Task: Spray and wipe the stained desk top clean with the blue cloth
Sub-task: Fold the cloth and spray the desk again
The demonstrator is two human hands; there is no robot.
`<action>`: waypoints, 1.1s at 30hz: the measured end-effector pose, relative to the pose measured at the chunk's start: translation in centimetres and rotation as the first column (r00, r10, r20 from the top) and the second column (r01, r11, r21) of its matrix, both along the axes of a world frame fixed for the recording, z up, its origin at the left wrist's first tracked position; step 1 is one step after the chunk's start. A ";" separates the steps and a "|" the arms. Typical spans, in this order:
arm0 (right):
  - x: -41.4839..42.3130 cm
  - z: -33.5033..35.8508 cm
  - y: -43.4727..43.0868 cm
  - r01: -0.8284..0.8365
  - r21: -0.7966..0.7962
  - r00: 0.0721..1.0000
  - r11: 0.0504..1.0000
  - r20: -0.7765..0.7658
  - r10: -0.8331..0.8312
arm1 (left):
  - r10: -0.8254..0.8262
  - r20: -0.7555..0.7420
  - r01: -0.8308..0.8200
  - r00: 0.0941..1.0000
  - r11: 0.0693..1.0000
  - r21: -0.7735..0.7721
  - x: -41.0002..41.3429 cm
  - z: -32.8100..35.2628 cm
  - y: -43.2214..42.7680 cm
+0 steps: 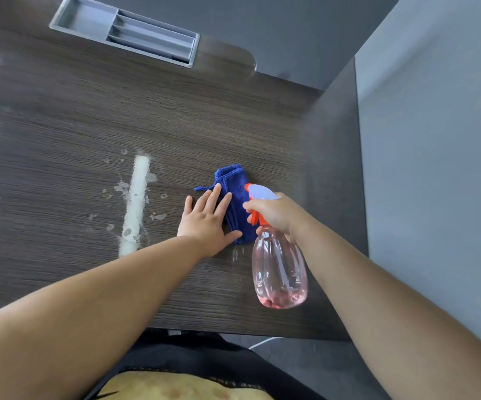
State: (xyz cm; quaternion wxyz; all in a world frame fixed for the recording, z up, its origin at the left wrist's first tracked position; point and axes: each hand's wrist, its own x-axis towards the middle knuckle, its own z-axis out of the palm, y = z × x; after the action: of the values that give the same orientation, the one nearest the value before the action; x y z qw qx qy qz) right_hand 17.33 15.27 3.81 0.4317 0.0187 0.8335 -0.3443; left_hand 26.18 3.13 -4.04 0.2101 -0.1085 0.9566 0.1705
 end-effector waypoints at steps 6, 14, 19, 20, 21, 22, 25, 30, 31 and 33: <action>1.3 -0.6 1.3 -0.051 0.070 0.998 0.996 0.049 0.048 | -0.012 0.006 0.012 1.000 1.000 -0.009 0.0 -0.1 0.0; 3.5 -1.2 4.1 -0.041 0.109 0.996 0.993 0.087 0.031 | -0.033 0.023 0.034 0.999 0.999 -0.025 0.1 -0.1 -0.2; 4.4 -1.5 5.0 -0.036 0.115 0.994 0.993 0.102 0.024 | -0.056 0.043 0.057 0.998 0.998 -0.039 0.1 -0.1 -0.3; 4.6 -1.5 5.1 -0.037 0.114 0.996 0.993 0.088 0.027 | -0.056 0.041 0.058 0.998 0.997 -0.045 0.1 -0.1 -0.3; 4.8 -1.6 5.2 -0.035 0.114 0.997 0.993 0.073 0.027 | -0.061 0.039 0.063 0.997 0.997 -0.053 0.1 -0.1 -0.2; 4.9 -1.6 5.2 -0.035 0.117 0.998 0.993 0.060 0.028 | -0.059 0.037 0.061 0.998 0.996 -0.061 0.1 -0.1 -0.2; 5.0 -1.7 5.5 -0.033 0.153 0.999 0.988 0.040 0.027 | -0.059 0.047 0.063 0.997 0.995 -0.076 0.0 -0.1 0.0; 4.7 -1.1 5.4 -0.006 0.153 1.000 0.988 -0.007 0.007 | -0.073 0.061 0.078 0.995 0.993 -0.089 -0.1 0.0 0.0; 4.5 -0.9 5.3 0.003 0.154 1.000 0.988 -0.013 -0.001 | -0.077 0.062 0.082 0.995 0.992 -0.094 0.0 -0.1 0.0; 4.0 -0.6 5.0 0.002 0.137 1.000 0.991 -0.011 0.000 | -0.087 0.062 0.094 0.994 0.989 -0.111 0.0 -0.1 0.0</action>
State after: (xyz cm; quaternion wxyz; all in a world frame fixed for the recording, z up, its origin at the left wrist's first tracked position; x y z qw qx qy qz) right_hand 21.34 20.28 3.26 0.4246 0.0466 0.8576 -0.2866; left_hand 26.21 3.14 -4.09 0.2384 -0.0815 0.9623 0.1030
